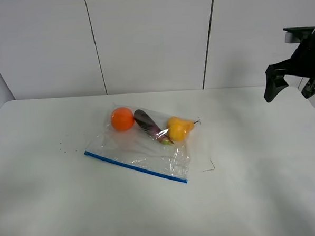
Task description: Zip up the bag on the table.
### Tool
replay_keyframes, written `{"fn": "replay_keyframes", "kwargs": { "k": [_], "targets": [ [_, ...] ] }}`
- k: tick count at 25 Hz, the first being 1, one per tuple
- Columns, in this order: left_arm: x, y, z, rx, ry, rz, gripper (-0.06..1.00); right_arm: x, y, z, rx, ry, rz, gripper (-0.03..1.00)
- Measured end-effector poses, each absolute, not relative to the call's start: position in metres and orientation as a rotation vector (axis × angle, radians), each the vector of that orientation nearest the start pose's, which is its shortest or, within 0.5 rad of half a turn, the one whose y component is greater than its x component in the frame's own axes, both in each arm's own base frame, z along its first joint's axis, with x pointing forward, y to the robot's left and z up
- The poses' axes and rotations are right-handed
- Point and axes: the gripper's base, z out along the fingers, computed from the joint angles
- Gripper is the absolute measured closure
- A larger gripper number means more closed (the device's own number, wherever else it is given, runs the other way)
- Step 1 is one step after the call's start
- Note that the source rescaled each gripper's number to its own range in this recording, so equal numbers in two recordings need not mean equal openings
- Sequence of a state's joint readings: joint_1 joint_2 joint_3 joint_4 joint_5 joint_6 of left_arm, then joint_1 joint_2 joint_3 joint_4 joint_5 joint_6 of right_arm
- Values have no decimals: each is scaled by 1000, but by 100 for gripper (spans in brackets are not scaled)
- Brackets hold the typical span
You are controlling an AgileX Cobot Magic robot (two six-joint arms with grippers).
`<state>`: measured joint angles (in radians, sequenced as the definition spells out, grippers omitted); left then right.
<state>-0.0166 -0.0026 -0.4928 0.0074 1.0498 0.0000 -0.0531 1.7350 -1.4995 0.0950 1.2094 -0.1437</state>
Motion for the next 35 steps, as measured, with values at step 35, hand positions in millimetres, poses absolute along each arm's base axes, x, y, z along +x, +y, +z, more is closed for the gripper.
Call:
{"fn": "replay_keyframes", "kwargs": {
  "k": [35],
  "targets": [
    [-4, 1, 276, 17, 2038, -2, -5, 27, 5, 277, -9, 2209, 34, -3]
  ]
}}
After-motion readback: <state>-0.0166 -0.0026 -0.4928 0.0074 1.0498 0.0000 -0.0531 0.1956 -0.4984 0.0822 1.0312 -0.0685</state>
